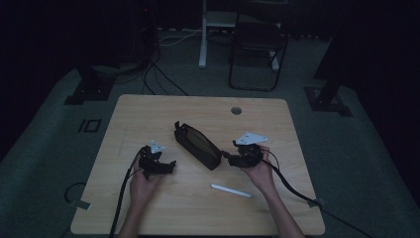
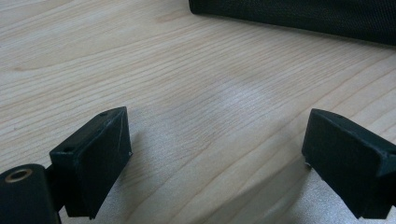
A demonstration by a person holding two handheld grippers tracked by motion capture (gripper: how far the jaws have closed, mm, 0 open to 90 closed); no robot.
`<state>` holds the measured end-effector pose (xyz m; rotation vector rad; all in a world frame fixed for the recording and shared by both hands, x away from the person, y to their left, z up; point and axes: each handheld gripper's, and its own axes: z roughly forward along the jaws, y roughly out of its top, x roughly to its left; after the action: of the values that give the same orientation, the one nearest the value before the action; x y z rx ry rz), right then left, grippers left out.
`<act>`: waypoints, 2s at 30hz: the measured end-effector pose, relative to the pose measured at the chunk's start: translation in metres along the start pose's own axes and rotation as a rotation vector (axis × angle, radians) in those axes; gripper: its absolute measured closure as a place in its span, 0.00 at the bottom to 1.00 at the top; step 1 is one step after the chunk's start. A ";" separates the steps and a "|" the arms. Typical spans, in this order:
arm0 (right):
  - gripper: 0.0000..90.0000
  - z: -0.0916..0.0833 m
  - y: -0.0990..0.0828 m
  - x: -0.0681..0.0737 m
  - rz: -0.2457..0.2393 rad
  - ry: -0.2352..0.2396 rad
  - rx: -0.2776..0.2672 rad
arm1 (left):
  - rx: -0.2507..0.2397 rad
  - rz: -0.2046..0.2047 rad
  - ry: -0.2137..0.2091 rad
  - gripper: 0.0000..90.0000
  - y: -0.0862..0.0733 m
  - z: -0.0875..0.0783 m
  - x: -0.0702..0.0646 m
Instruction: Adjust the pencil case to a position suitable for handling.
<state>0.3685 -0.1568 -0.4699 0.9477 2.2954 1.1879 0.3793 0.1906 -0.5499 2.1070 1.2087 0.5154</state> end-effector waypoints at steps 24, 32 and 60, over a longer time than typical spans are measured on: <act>0.39 0.048 -0.006 0.003 0.014 0.012 0.047 | 0.001 0.001 0.000 0.09 0.000 0.000 0.000; 0.44 0.045 -0.006 0.002 -0.013 0.000 0.066 | 0.001 0.001 0.000 0.09 0.000 0.000 0.000; 0.47 0.000 -0.034 -0.018 -0.001 -0.029 0.098 | 0.001 0.001 0.001 0.09 0.000 0.000 0.000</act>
<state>0.3676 -0.1838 -0.4979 0.9913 2.3491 1.0630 0.3792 0.1906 -0.5499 2.1079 1.2089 0.5163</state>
